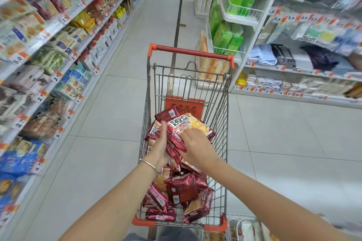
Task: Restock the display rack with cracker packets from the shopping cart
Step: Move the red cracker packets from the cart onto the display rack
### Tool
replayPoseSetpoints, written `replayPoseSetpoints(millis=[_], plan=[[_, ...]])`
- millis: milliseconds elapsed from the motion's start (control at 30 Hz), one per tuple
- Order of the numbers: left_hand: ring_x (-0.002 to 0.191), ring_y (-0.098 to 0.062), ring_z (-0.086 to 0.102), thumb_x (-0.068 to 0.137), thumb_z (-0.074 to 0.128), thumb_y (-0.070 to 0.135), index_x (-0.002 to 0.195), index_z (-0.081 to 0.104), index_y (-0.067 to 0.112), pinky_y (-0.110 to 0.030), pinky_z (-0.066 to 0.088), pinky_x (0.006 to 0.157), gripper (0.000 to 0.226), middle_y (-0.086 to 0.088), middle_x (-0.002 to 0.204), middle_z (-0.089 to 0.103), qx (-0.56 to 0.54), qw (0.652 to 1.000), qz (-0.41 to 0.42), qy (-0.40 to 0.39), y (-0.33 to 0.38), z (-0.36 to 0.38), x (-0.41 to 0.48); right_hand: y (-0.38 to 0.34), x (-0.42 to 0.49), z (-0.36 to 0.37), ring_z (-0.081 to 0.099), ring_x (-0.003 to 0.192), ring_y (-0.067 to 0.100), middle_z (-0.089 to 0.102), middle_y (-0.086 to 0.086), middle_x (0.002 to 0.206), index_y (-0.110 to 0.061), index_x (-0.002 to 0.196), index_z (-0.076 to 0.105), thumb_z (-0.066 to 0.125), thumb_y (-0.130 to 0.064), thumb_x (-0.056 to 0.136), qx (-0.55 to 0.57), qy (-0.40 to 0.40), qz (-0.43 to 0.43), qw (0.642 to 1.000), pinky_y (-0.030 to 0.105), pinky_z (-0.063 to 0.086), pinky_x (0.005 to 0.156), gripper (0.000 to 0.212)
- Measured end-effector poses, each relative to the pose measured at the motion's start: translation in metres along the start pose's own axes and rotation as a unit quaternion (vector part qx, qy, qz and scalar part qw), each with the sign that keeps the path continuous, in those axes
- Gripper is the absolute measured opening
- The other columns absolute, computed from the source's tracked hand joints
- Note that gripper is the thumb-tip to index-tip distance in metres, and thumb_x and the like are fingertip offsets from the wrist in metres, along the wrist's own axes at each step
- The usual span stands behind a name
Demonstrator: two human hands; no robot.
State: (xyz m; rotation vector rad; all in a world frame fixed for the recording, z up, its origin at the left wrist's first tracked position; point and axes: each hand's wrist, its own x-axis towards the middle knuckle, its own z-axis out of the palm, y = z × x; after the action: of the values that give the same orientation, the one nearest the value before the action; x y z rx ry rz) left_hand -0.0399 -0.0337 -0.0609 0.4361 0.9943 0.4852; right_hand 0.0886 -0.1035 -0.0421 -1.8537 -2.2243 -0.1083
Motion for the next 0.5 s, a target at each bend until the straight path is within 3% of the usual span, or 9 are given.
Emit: replayPoseSetpoints(millis=[100,167,233,267,300,333,367,400,500], plan=[[0.103,-0.040,0.070,0.044,0.098,0.053,0.141,0.043,0.021,-0.062,0.056,0.087,0.116,-0.021,0.122,0.067,0.085,0.994,-0.007,0.070,-0.002,-0.017,0.024,0.015,0.004,-0.021,0.057,0.094,0.015,0.062,0.000,0.102,-0.014,0.116,0.068,0.062,-0.051,0.090,0.124,-0.060,0.039,0.990,0.036,0.051,0.090,0.046],[0.097,-0.036,0.073,0.054,0.094,0.046,0.134,0.050,0.012,-0.061,0.056,0.088,0.098,-0.020,0.115,0.071,0.111,0.992,-0.013,0.050,0.008,-0.013,0.013,0.028,0.008,-0.033,0.052,0.114,0.013,0.056,0.000,0.126,-0.018,0.134,0.059,0.059,-0.054,0.092,0.226,-0.032,0.181,0.957,0.037,0.045,0.103,0.055],[0.086,-0.032,0.073,0.077,0.079,0.035,0.115,0.062,0.007,-0.052,0.057,0.088,0.051,-0.019,0.101,0.075,0.107,0.994,-0.031,-0.008,0.020,-0.004,-0.002,0.049,0.010,-0.034,0.044,0.133,0.019,0.040,0.004,0.150,-0.019,0.152,0.035,0.068,-0.061,0.083,0.329,-0.051,0.331,0.883,0.044,0.036,0.115,0.086],[0.085,-0.031,0.072,0.083,0.073,0.031,0.111,0.064,0.007,-0.050,0.056,0.090,0.038,-0.018,0.099,0.075,0.105,0.993,-0.041,-0.030,0.025,-0.002,-0.004,0.058,0.009,-0.033,0.046,0.134,0.024,0.038,0.008,0.153,-0.021,0.155,0.024,0.073,-0.067,0.074,0.416,-0.084,0.387,0.818,0.048,0.036,0.114,0.105],[0.088,-0.032,0.070,0.084,0.071,0.029,0.111,0.064,0.008,-0.051,0.054,0.093,0.035,-0.018,0.101,0.074,0.110,0.992,-0.047,-0.049,0.031,0.000,-0.006,0.064,0.008,-0.033,0.056,0.124,0.027,0.047,0.012,0.147,-0.021,0.155,0.023,0.077,-0.070,0.066,0.514,-0.131,0.430,0.731,0.050,0.043,0.110,0.115],[0.091,-0.032,0.069,0.083,0.072,0.029,0.113,0.063,0.008,-0.052,0.052,0.097,0.037,-0.018,0.103,0.074,0.119,0.989,-0.049,-0.066,0.037,0.002,-0.007,0.066,0.004,-0.034,0.065,0.108,0.025,0.060,0.013,0.130,-0.015,0.148,0.032,0.077,-0.068,0.065,0.594,-0.172,0.451,0.643,0.046,0.050,0.102,0.109],[0.093,-0.032,0.069,0.080,0.074,0.031,0.113,0.063,0.008,-0.052,0.050,0.099,0.041,-0.018,0.104,0.074,0.144,0.985,-0.051,-0.080,0.043,0.005,-0.007,0.065,0.001,-0.038,0.068,0.094,0.022,0.069,0.010,0.112,-0.009,0.135,0.046,0.073,-0.063,0.071,0.641,-0.197,0.454,0.586,0.041,0.054,0.094,0.088],[0.093,-0.032,0.069,0.079,0.074,0.035,0.112,0.063,0.007,-0.051,0.051,0.099,0.045,-0.019,0.104,0.074,0.179,0.978,-0.055,-0.089,0.050,0.009,-0.007,0.061,-0.002,-0.042,0.069,0.087,0.019,0.072,0.006,0.100,-0.009,0.121,0.055,0.069,-0.057,0.078,0.664,-0.205,0.452,0.559,0.036,0.054,0.090,0.066],[0.090,-0.032,0.072,0.088,0.063,0.057,0.109,0.064,0.003,-0.045,0.057,0.089,0.058,-0.021,0.102,0.074,0.290,0.948,-0.068,-0.113,0.063,0.028,-0.014,0.050,-0.010,-0.054,0.069,0.082,0.016,0.074,0.002,0.090,-0.011,0.108,0.060,0.064,-0.044,0.091,0.663,-0.167,0.465,0.563,0.033,0.053,0.089,0.037]])
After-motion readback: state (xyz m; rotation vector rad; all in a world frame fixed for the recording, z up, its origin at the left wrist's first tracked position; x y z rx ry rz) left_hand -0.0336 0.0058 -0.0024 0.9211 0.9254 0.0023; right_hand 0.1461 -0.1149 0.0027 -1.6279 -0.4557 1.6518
